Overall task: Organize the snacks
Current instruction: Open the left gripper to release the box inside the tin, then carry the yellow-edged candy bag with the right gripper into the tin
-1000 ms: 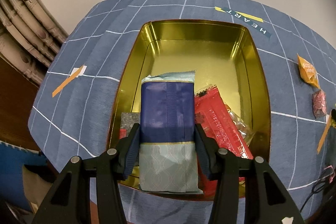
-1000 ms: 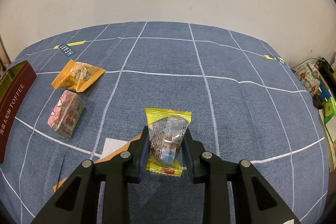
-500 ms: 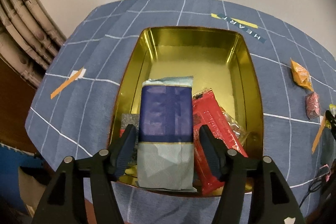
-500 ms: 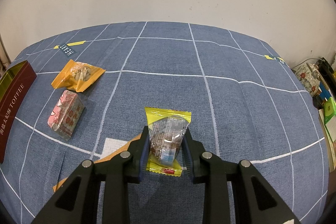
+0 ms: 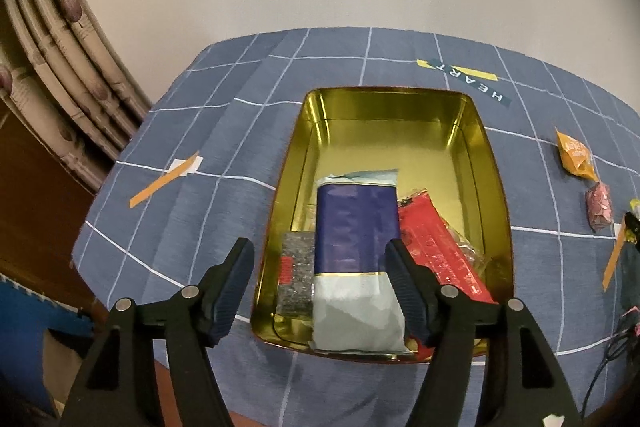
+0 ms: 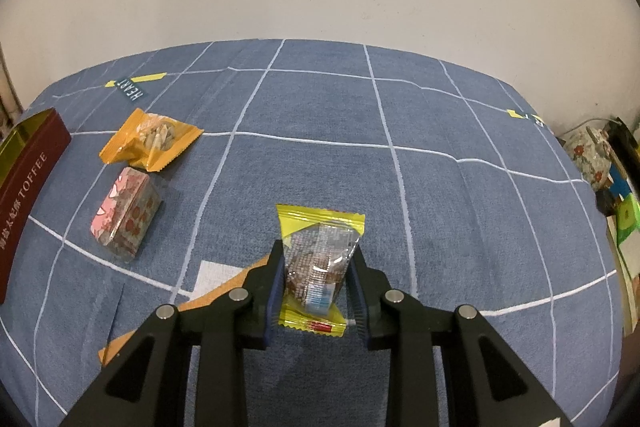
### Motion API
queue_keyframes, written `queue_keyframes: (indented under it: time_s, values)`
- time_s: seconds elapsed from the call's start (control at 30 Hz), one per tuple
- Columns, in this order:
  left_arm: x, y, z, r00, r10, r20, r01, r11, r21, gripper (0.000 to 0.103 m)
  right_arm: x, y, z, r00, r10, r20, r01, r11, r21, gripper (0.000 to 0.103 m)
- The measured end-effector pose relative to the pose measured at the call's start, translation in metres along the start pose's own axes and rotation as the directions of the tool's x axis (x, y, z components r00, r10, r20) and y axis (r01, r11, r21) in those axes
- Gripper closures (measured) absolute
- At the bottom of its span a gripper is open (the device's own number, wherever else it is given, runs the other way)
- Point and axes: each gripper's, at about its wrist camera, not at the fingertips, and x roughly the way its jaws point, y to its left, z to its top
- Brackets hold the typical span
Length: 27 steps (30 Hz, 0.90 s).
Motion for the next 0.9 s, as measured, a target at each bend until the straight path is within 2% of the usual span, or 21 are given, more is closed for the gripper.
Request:
queue_keyframes:
  time_s: [0.17, 0.53, 0.67, 0.9]
  values:
    - [0.0, 0.007, -0.001, 1.0, -0.005, 0.021, 0.005, 1.0, -0.014, 0.036, 0.002, 0.002, 0.007, 0.999, -0.008, -0.034, 0.008, 1.0, -0.005, 0.074]
    - [0.005, 0.022, -0.003, 1.0, -0.026, 0.006, 0.027, 0.997, -0.077, 0.034, 0.003, 0.009, 0.013, 0.996, -0.058, -0.072, 0.06, 0.998, 0.027, 0.075]
    - [0.007, 0.027, -0.002, 1.0, -0.028, -0.005, 0.028, 0.995, -0.098, 0.034, -0.003, 0.005, 0.018, 0.995, -0.074, -0.067, 0.077, 0.995, 0.058, 0.076]
    - [0.005, 0.03, -0.002, 0.999, -0.039, -0.002, 0.039, 0.992, -0.118, 0.034, -0.032, 0.006, 0.03, 0.997, -0.073, -0.011, 0.074, 0.994, 0.077, 0.076]
